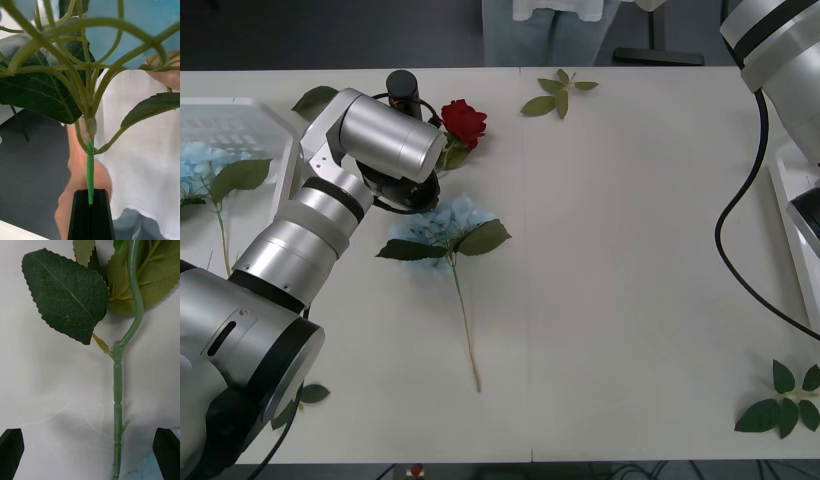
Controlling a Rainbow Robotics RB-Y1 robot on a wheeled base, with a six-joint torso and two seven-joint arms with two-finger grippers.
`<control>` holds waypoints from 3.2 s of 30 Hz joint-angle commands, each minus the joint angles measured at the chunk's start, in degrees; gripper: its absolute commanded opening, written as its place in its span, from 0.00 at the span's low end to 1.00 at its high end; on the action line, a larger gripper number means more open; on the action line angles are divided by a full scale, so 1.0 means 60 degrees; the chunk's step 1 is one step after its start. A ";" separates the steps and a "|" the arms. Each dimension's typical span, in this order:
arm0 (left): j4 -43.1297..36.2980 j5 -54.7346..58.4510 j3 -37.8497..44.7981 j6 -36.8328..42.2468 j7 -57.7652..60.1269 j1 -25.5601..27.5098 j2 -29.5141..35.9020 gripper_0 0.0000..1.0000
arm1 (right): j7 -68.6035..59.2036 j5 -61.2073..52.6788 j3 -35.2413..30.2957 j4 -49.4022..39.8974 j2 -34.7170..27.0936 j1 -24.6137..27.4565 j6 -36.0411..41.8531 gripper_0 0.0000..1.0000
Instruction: Place the red flowers into the right box and the blue flowers into the left box. If a person shows an open palm, hand one flower to the person first, then continue sorting.
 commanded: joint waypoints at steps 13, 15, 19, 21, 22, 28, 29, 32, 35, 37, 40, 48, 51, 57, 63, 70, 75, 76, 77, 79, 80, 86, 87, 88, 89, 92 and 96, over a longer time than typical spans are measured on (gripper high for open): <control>-0.0133 -0.0035 0.0195 -0.0019 -0.0118 0.0017 -0.0124 1.00 | -0.0162 -0.0003 -0.0025 -0.0181 -0.0196 -0.0259 -0.0092 1.00; -0.0133 -0.0035 0.0195 -0.0019 -0.0118 0.0017 -0.0124 1.00 | -0.0162 -0.0003 -0.0025 -0.0181 -0.0196 -0.0259 -0.0092 1.00; -0.0133 -0.0035 0.0195 -0.0019 -0.0118 0.0017 -0.0124 1.00 | -0.0162 -0.0003 -0.0025 -0.0181 -0.0196 -0.0259 -0.0092 1.00; -0.0133 -0.0035 0.0195 -0.0019 -0.0118 0.0017 -0.0124 1.00 | -0.0162 -0.0003 -0.0025 -0.0181 -0.0196 -0.0259 -0.0092 1.00; -0.0031 -0.0035 0.0195 -0.0004 -0.0133 0.0237 -0.0183 1.00 | -0.0162 -0.0003 -0.0025 -0.0181 -0.0196 -0.0259 -0.0092 1.00; 0.0043 -0.0109 0.0473 0.0304 -0.0236 0.0076 -0.0154 1.00 | -0.0162 -0.0003 -0.0025 -0.0181 -0.0196 -0.0259 -0.0092 1.00; 0.0028 -0.0094 0.0503 0.0333 -0.0250 0.0061 -0.0154 1.00 | -0.0162 -0.0003 -0.0025 -0.0181 -0.0196 -0.0259 -0.0092 1.00; 0.0028 -0.0094 0.0547 0.0450 -0.0236 0.0017 -0.0154 1.00 | -0.0162 0.0041 0.0033 -0.0210 -0.0254 -0.0127 -0.0327 1.00; 0.0043 -0.0021 0.0664 0.0465 -0.0192 0.0003 -0.0154 1.00 | -0.0177 -0.0091 0.0033 -0.0210 -0.0328 -0.0127 -0.0371 1.00; 0.0043 0.0038 0.0664 0.0465 -0.0133 0.0003 -0.0154 1.00 | -0.0177 -0.0135 0.0033 -0.0240 -0.0386 -0.0127 -0.0385 1.00; 0.0043 0.0126 0.0664 0.0450 -0.0031 0.0017 -0.0154 1.00 | -0.0133 -0.0194 0.0033 -0.0240 -0.0460 -0.0127 -0.0385 1.00; 0.0086 0.0917 0.0635 0.0230 0.0116 0.0017 -0.0154 1.00 | 0.0072 -0.1717 0.0458 -0.0503 -0.0987 -0.0127 0.0625 1.00; 0.0174 0.1019 0.0561 0.0113 0.0072 0.0017 -0.0154 1.00 | 0.0145 -0.2977 0.0546 -0.1119 -0.1441 -0.0127 0.1709 1.00; 0.0204 0.0990 0.0444 0.0099 0.0028 0.0032 -0.0154 0.63 | 0.0160 -0.5364 0.0311 -0.2510 -0.2554 -0.0127 0.4053 1.00; 0.0204 0.0844 0.0444 0.0245 0.0101 0.0032 -0.0154 0.00 | 0.0277 -0.7386 -0.0450 -0.3345 -0.3477 -0.0098 0.6529 1.00; 0.0204 0.0814 0.0444 0.0230 0.0043 0.0032 -0.0168 0.00 | 0.0541 -0.8997 -0.1725 -0.3887 -0.3785 0.0488 0.9414 1.00; 0.0204 0.0668 0.0561 0.0494 -0.0001 0.0120 -0.0154 0.00 | 0.0702 -0.9847 -0.3175 -0.4869 -0.3931 0.1557 1.1612 1.00; 0.0204 0.0653 0.0679 0.0655 -0.0031 0.0120 -0.0139 0.00 | 0.0731 -0.9993 -0.3453 -0.5074 -0.3990 0.1777 1.1978 1.00; 0.0204 0.0668 0.0840 0.0890 -0.0089 0.0120 -0.0110 0.00 | 0.0775 -1.0184 -0.3849 -0.5308 -0.4048 0.2055 1.2447 1.00; 0.0189 0.0741 0.1162 0.1270 -0.0309 0.0149 -0.0022 0.00 | 0.0863 -1.0491 -0.4640 -0.5748 -0.4122 0.2626 1.3252 1.00; 0.0204 0.0785 0.1279 0.1358 -0.0470 0.0164 0.0052 0.00 | 0.0892 -1.0609 -0.5021 -0.5967 -0.4151 0.2890 1.3604 1.00; 0.0116 0.1195 0.1352 0.1593 -0.0880 0.0574 0.0608 0.00 | 0.1141 -1.1722 -0.6881 -0.6831 -0.4195 0.4106 1.4183 1.00; 0.0057 0.1342 0.1352 0.1622 -0.0909 0.0676 0.0725 0.00 | 0.1185 -1.1927 -0.7057 -0.6846 -0.4239 0.4194 1.4183 1.00; -0.0031 0.1473 0.1338 0.1651 -0.0968 0.0794 0.0813 0.00 | 0.1244 -1.2132 -0.7174 -0.6846 -0.4312 0.4267 1.4183 1.00; -0.0148 0.1635 0.1352 0.1695 -0.1144 0.0969 0.0930 0.00 | 0.1303 -1.2381 -0.7320 -0.6846 -0.4415 0.4370 1.4183 1.00; -0.0573 0.2118 0.1294 0.1768 -0.1598 0.1585 0.1326 0.00 | 0.1683 -1.2982 -0.7613 -0.6831 -0.4634 0.4692 1.4183 1.00; -0.1071 0.2689 0.1089 0.1798 -0.1700 0.2214 0.1809 0.00 | 0.2826 -1.2952 -0.7760 -0.6846 -0.4678 0.5102 1.4183 1.00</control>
